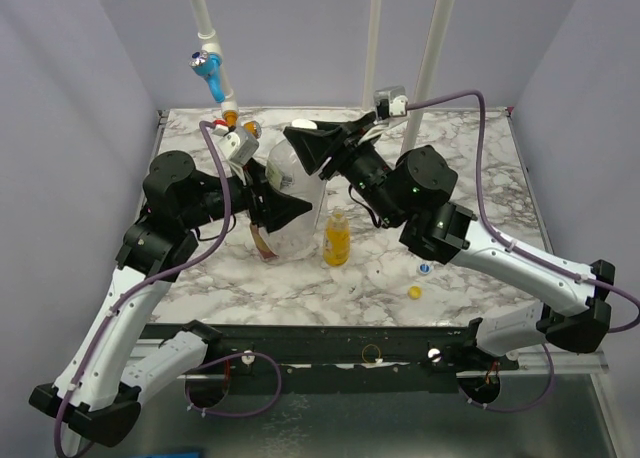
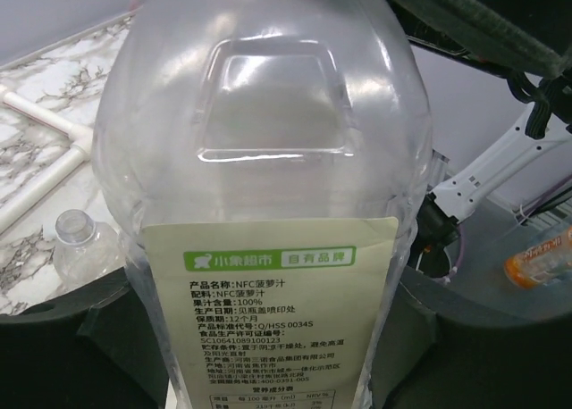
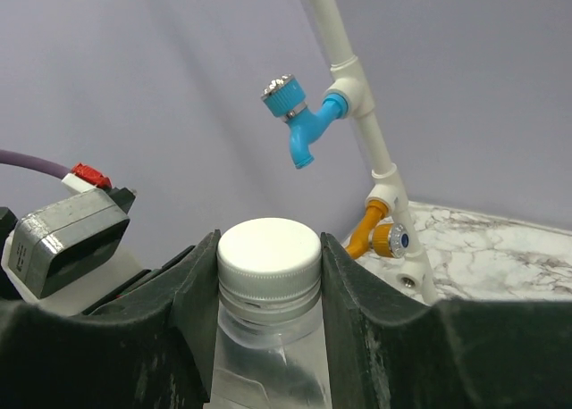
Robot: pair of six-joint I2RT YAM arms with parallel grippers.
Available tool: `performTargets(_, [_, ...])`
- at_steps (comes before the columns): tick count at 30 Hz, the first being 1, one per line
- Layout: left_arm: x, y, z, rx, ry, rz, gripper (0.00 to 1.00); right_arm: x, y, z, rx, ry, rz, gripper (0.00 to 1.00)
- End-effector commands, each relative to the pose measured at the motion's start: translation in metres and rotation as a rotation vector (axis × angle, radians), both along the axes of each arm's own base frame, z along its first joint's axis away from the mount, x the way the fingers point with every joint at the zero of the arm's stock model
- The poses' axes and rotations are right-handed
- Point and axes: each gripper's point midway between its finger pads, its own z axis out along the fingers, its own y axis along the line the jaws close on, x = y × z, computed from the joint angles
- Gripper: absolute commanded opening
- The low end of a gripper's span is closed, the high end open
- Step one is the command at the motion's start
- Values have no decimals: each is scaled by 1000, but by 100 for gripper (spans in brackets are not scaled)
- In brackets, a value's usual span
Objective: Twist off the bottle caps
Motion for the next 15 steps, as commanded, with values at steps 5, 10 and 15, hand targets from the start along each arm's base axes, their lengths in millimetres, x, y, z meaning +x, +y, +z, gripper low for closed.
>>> performTargets(5, [-4, 5, 3, 32, -129, -2, 32, -16, -20, 28, 48, -57, -12, 39])
performTargets(10, [6, 15, 12, 101, -306, 48, 24, -17, -36, 35, 31, -17, -43, 63])
performTargets(15, [11, 19, 17, 140, -397, 65, 16, -21, -32, 42, -11, -1, -10, 71])
